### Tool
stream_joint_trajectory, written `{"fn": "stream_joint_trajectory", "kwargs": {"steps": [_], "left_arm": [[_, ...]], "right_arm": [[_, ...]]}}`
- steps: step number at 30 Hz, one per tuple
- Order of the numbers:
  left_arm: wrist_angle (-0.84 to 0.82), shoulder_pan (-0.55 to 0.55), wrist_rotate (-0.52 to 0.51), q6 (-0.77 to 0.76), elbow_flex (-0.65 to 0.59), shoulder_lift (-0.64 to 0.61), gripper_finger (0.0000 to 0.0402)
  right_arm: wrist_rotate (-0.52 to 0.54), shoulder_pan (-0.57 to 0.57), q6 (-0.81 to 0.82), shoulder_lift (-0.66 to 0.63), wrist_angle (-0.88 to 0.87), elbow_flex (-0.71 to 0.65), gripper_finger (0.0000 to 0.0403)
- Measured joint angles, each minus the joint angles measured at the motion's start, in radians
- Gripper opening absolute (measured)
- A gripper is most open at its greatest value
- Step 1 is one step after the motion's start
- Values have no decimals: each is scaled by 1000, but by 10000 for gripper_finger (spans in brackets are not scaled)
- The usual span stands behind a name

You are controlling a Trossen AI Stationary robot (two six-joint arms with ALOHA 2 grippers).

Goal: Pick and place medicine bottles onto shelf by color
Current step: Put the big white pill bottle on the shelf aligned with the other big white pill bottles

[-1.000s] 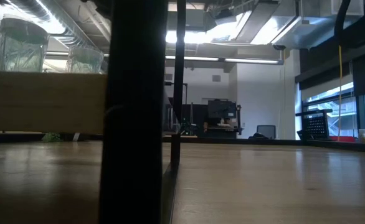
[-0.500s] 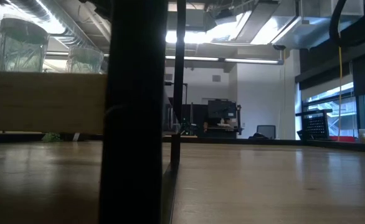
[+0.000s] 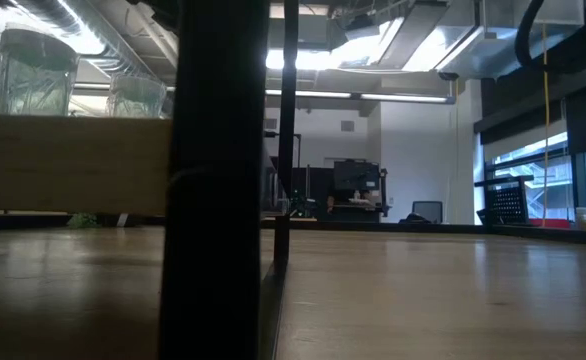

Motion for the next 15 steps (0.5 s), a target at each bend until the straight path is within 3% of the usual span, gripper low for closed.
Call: {"fn": "stream_joint_trajectory", "kwargs": {"steps": [6,15], "left_arm": [[0,0,0,0,0,0,156],[0,0,0,0,0,0,156]], "right_arm": [[96,0,0,0,11,0,193],[97,0,30,0,13,0,193]]}}
